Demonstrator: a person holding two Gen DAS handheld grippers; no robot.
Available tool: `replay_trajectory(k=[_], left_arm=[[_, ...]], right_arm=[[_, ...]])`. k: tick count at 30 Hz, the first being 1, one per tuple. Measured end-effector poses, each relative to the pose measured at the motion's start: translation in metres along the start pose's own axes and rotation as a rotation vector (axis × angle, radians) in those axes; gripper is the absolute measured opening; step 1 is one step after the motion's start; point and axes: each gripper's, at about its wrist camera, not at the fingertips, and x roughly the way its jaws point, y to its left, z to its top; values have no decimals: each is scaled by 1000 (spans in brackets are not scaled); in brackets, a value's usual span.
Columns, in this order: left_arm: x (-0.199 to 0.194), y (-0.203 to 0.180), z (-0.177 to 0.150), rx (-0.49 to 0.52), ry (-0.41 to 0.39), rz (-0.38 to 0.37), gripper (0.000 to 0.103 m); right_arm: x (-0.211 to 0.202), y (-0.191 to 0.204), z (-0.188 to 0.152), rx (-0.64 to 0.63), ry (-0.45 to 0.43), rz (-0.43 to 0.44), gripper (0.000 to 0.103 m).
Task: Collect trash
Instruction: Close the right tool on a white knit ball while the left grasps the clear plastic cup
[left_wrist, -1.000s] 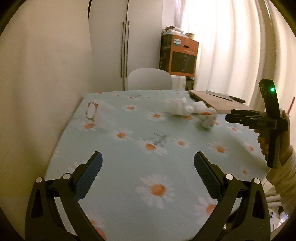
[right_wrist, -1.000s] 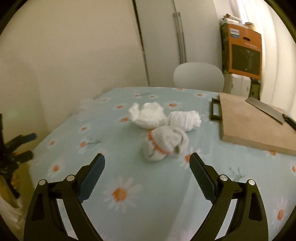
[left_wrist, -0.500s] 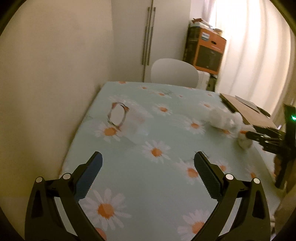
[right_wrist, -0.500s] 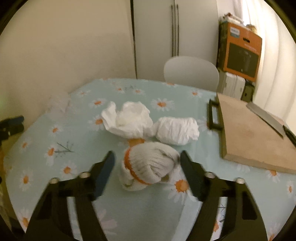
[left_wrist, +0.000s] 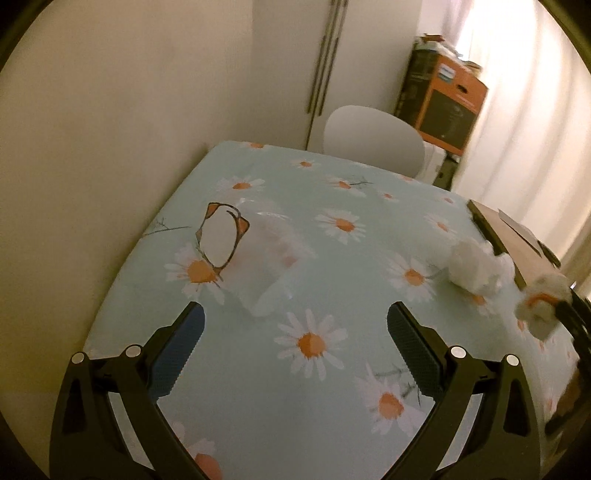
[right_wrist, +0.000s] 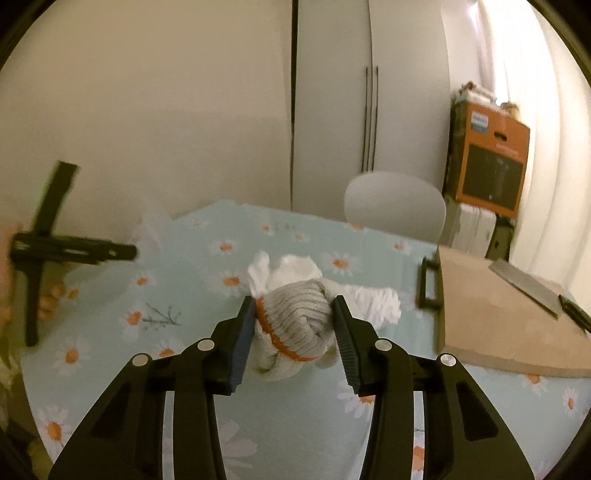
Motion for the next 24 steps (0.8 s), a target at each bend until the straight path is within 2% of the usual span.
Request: replay_trajectory(k=[3, 8, 12, 14, 15, 20, 24], left_arm=[[10, 5, 7, -48, 20, -7, 97], [25, 6, 17, -39, 34, 52, 97], [37, 19, 23, -130, 61, 33, 97], [40, 19, 25, -115, 66, 75, 93], [41, 19, 26, -100, 65, 100, 79], [36, 23, 27, -84, 61, 72, 77], [20, 16, 24, -8, 23, 128, 77]], right_arm=[[-8, -3, 0, 15, -44, 5, 40], [-16, -3, 1, 20, -80, 0, 40], [-15, -4, 2, 27, -73, 9, 40], [-13, -3, 1, 27, -67, 8, 40], [-13, -3, 1, 25, -66, 8, 40], [-11, -4, 2, 29, -63, 8, 40], [-8, -4, 2, 27, -62, 13, 40]])
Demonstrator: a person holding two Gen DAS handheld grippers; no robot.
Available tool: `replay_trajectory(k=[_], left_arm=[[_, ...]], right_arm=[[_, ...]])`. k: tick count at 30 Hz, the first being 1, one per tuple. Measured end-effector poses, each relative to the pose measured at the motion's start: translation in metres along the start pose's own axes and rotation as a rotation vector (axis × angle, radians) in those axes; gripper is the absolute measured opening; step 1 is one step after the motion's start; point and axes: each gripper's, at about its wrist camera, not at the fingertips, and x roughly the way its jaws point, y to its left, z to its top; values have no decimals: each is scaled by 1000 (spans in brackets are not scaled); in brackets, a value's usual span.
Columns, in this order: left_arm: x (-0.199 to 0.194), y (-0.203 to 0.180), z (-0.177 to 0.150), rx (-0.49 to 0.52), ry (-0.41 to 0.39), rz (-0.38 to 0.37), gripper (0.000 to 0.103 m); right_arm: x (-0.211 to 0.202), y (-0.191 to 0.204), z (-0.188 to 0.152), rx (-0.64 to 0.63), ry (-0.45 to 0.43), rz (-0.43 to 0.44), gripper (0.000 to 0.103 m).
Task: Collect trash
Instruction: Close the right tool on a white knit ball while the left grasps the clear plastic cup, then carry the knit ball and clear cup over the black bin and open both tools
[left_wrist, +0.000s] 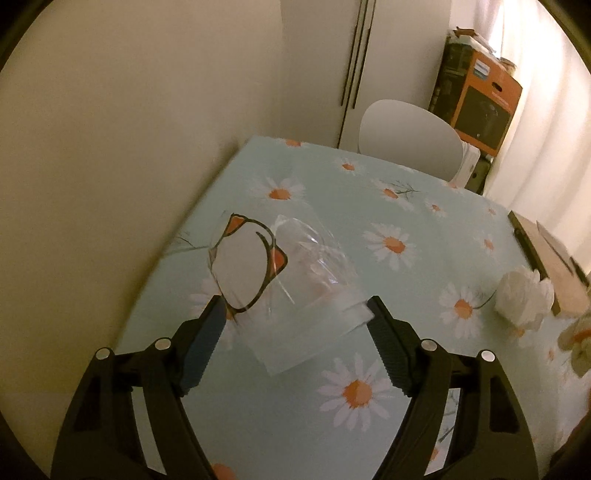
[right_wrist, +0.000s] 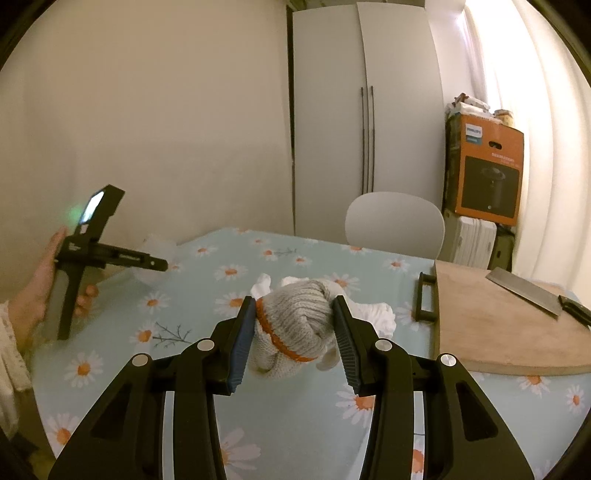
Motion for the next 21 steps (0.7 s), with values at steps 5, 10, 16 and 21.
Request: replay_trajectory(k=[5, 10, 16, 21], left_arm=[[-28, -6, -9, 78, -67, 48, 77], [-71, -22, -30, 180, -169, 62, 77], [-117, -44, -53, 256, -255, 25, 77], [-147, -65, -73, 334, -314, 1, 77]], right_arm=[[5, 0, 1, -2, 19, 11, 40], [9, -6, 0, 27, 33, 19, 40], [13, -10, 1, 43, 57, 38, 40], [-7, -3, 9, 23, 32, 63, 40]])
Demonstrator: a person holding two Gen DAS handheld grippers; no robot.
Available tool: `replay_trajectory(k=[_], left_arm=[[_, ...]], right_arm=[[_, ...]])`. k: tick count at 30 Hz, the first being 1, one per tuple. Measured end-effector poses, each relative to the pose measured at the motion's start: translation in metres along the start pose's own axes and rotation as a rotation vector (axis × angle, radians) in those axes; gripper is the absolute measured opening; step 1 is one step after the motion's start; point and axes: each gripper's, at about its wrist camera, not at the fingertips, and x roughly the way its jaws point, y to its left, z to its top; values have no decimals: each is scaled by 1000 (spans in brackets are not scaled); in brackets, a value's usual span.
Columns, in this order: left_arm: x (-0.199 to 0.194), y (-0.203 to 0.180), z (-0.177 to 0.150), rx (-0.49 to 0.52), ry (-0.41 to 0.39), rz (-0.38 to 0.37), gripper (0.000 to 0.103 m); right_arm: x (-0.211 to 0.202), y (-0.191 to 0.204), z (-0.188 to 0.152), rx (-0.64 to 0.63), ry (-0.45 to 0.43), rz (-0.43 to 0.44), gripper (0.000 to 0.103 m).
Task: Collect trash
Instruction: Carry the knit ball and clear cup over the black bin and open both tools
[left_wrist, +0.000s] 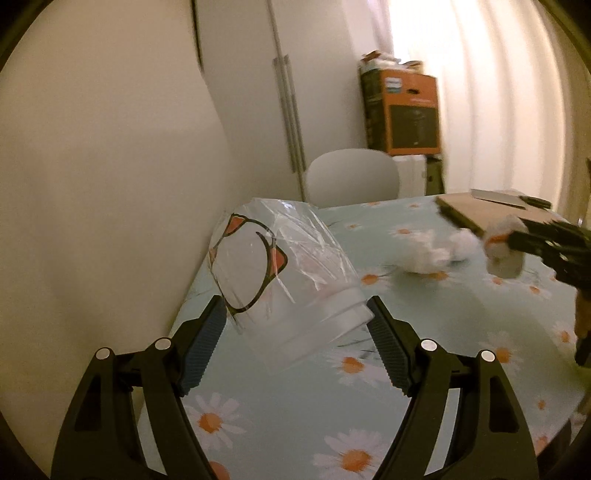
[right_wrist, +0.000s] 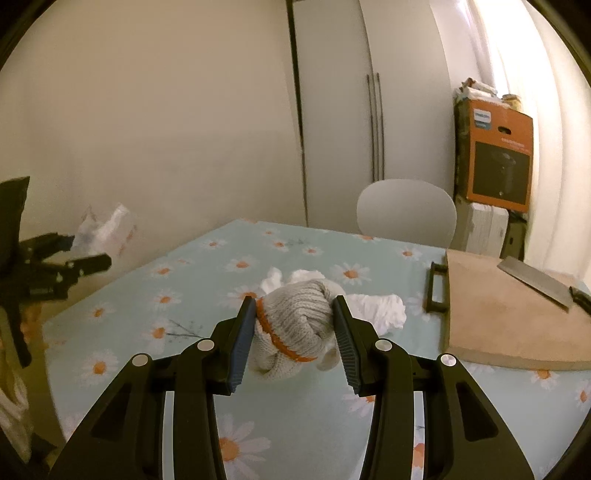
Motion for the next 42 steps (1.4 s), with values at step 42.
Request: replay_trajectory(k=[42], left_arm=[[-123, -182, -148, 429, 94, -584, 77]], right_arm=[[-218, 72, -184, -103, 285, 201, 40]])
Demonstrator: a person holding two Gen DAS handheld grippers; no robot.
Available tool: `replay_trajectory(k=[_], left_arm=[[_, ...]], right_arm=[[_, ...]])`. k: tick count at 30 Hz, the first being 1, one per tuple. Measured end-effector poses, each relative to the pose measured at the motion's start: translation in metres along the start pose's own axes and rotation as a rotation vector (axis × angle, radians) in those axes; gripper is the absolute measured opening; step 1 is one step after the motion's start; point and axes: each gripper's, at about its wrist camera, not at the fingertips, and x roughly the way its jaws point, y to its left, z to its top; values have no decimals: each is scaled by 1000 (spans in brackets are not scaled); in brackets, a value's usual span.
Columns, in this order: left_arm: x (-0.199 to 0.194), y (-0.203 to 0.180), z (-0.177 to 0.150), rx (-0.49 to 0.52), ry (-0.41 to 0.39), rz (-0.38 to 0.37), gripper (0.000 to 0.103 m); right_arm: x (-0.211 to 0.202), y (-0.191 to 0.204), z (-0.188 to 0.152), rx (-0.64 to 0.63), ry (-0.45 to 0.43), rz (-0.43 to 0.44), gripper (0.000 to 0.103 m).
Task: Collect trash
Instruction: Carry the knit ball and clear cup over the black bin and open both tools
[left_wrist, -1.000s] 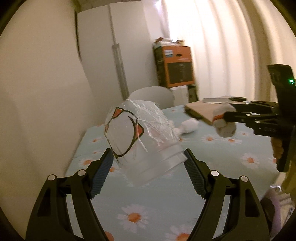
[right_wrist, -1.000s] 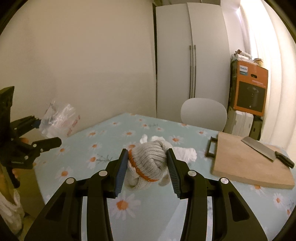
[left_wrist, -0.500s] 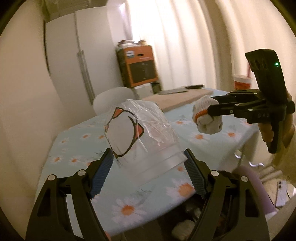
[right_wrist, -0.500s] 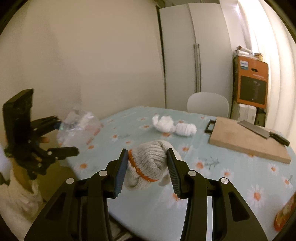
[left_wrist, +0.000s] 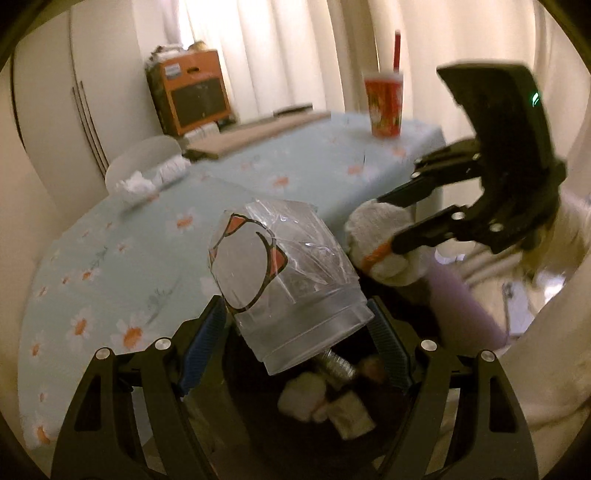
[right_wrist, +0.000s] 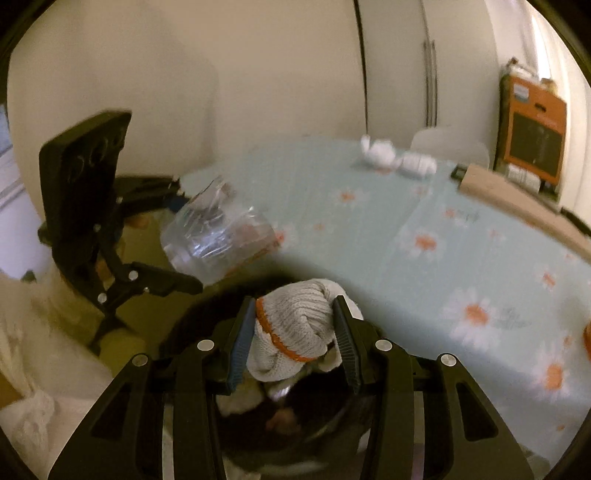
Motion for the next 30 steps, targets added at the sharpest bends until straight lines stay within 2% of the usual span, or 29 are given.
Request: replay_trajectory(k=[3, 4, 10, 17, 25, 26, 27, 30], left_arm=[[17, 0, -10, 6, 67, -19, 77], [28, 0, -15, 14, 119, -48, 77], [63, -9, -26, 93, 245, -67, 77], [100, -13, -39, 203, 390, -64, 77], [128, -7, -41, 290, 487, -42, 77], [131, -7, -41, 299, 493, -35, 78], [132, -6, -41, 305, 495, -30, 80], [132, -6, -40, 315, 487, -23, 89]], right_arm=[[19, 7, -11, -24, 87, 13, 40], [26, 9, -15, -33, 124, 14, 40], [63, 9, -31, -68, 255, 10, 40], [92, 0, -40, -118, 348, -18, 40], [104, -6, -43, -169, 388, -33, 43], [104, -4, -46, -174, 393, -33, 46], [104, -4, -46, -184, 395, -36, 54], [107, -12, -39, -194, 393, -32, 68]])
